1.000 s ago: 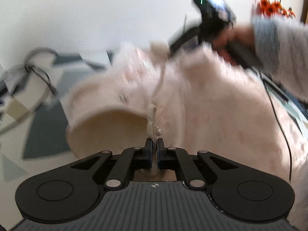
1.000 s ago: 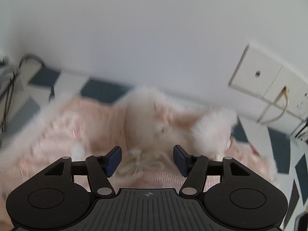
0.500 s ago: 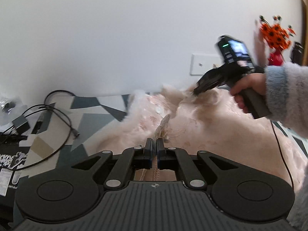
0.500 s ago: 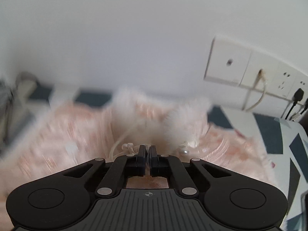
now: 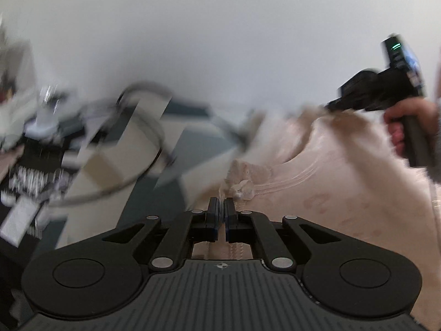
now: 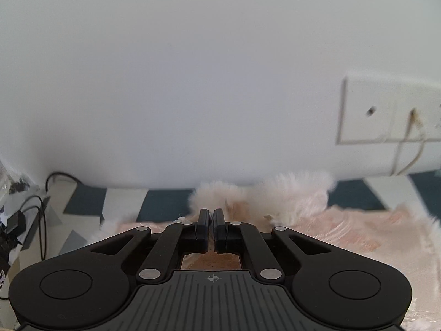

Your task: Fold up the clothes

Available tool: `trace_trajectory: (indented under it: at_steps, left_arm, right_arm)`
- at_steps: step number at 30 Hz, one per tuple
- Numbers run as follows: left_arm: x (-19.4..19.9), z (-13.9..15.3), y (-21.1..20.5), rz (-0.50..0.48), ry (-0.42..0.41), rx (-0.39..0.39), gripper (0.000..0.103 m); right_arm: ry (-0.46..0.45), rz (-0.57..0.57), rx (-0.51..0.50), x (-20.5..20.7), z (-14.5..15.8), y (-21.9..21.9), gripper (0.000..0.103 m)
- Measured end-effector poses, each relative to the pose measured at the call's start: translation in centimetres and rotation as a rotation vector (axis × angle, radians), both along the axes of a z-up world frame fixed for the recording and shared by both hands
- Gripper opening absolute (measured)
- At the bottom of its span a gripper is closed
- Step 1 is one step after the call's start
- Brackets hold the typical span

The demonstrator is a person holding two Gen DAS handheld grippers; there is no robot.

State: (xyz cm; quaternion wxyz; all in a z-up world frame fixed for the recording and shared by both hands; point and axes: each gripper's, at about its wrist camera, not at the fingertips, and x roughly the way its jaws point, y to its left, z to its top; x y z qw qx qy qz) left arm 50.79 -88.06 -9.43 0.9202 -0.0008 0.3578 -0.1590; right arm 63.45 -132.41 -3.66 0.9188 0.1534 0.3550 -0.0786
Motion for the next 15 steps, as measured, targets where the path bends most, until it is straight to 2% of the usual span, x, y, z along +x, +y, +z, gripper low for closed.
trace_trajectory:
  at_steps: [3, 4, 5, 6, 7, 8, 9, 11, 12, 15]
  left_arm:
    - [0.8, -1.8, 0.6, 0.027, 0.098, 0.008, 0.014]
    - [0.5, -1.5, 0.9, 0.022, 0.112, 0.000, 0.017]
    - [0.3, -1.2, 1.3, 0.015, 0.132, -0.012, 0.029]
    - [0.1, -0.8, 1.9, 0.007, 0.160, -0.031, 0.053]
    - [-0.3, -0.4, 2.5, 0.011, 0.174, -0.043, 0.064]
    - [-0.8, 0.0, 3.2, 0.019, 0.182, -0.051, 0.072]
    - [-1.5, 0.5, 4.0, 0.027, 0.181, -0.054, 0.072]
    - [-2.6, 1.3, 5.6, 0.030, 0.191, -0.064, 0.072]
    - [-3.1, 1.7, 6.3, 0.028, 0.198, -0.075, 0.072]
    - [-4.4, 2.5, 8.3, -0.008, 0.230, -0.120, 0.072]
  right_arm:
    - [0.087, 0.053, -0.012, 1.7, -2.7, 1.0, 0.006]
    - [0.113, 0.074, -0.035, 2.1, -3.4, 1.3, 0.013]
    - [0.125, 0.088, -0.057, 2.2, -3.9, 1.6, 0.020]
    - [0.124, 0.095, -0.074, 2.2, -3.9, 1.9, 0.035]
    - [0.123, 0.094, -0.080, 1.9, -3.6, 2.0, 0.047]
    - [0.114, 0.088, -0.071, 1.4, -3.0, 2.0, 0.056]
    - [0.093, 0.081, -0.050, 0.5, -2.1, 1.8, 0.069]
    - [0.051, 0.067, -0.010, -1.2, -0.3, 1.4, 0.074]
    - [0.033, 0.058, 0.005, -2.2, 0.7, 1.1, 0.080]
    - [-0.017, 0.017, 0.030, -6.7, 4.0, -0.4, 0.082]
